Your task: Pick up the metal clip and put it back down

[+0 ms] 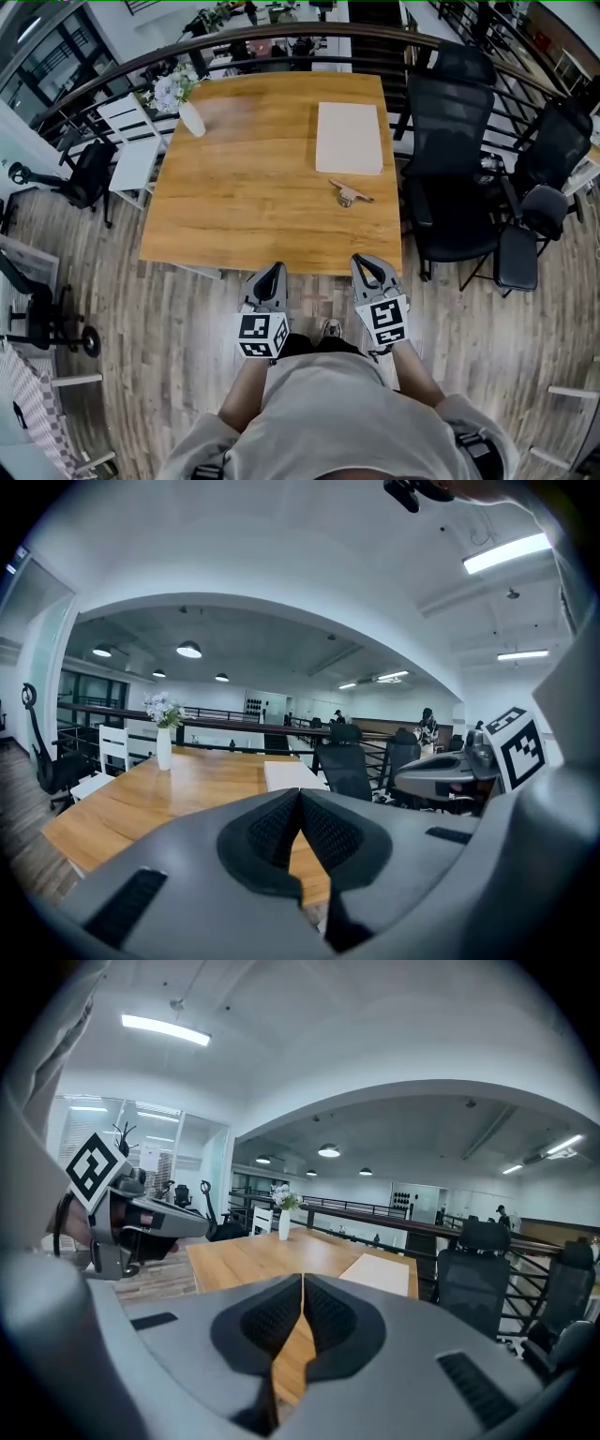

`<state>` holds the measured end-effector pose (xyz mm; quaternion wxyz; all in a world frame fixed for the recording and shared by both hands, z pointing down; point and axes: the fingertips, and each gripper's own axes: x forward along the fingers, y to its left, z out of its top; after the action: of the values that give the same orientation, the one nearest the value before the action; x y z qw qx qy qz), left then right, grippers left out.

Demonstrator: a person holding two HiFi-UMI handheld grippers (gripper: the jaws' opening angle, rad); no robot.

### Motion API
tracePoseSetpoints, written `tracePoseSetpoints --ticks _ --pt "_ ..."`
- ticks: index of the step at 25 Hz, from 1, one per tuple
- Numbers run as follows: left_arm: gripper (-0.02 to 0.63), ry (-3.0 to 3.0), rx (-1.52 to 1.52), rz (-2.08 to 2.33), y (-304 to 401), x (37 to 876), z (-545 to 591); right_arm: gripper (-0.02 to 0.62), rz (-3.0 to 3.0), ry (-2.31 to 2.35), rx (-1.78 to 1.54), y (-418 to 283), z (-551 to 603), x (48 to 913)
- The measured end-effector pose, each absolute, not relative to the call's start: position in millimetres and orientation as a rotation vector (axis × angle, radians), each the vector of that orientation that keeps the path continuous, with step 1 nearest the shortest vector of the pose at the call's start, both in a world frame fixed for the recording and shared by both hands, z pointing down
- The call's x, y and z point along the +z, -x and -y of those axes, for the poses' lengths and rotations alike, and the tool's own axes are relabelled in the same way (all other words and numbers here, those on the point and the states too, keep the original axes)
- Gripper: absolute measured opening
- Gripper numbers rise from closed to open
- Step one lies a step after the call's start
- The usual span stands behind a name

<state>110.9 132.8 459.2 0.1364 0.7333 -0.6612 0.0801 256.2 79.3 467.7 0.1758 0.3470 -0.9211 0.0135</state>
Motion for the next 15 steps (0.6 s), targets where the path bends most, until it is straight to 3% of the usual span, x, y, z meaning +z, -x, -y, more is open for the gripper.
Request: tracePoseSetpoints --ticks 15 --pt "0.023 -2.106 0.341 1.76 -93.2 521.0 -56.8 0.028 2.465 -1.012 0.103 -236.4 -0.4 530.3"
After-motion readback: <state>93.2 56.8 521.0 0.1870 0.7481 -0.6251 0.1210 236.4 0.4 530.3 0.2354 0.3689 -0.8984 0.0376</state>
